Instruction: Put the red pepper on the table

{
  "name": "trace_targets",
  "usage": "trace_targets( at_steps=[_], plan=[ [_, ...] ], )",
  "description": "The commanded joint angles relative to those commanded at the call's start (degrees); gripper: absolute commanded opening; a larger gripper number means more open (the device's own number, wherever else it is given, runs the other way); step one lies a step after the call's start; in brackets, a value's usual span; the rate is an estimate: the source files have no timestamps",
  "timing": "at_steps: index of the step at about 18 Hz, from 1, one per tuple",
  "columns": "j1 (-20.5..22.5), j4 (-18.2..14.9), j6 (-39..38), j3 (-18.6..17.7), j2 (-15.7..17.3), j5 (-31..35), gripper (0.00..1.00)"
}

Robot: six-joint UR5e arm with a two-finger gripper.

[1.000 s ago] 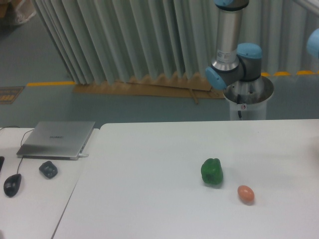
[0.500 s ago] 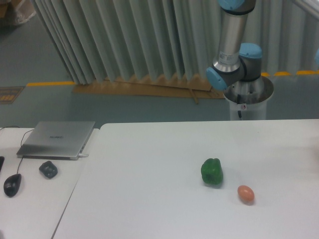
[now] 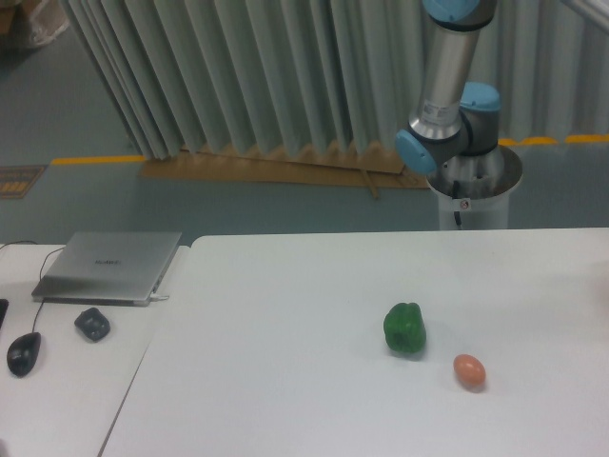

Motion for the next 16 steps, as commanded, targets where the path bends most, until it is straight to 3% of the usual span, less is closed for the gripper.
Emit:
trace_targets(
  at_steps=[16],
  plan=[
    [0.97, 0.09, 1.67, -1.23, -1.15, -0.09, 1.00]
  ],
)
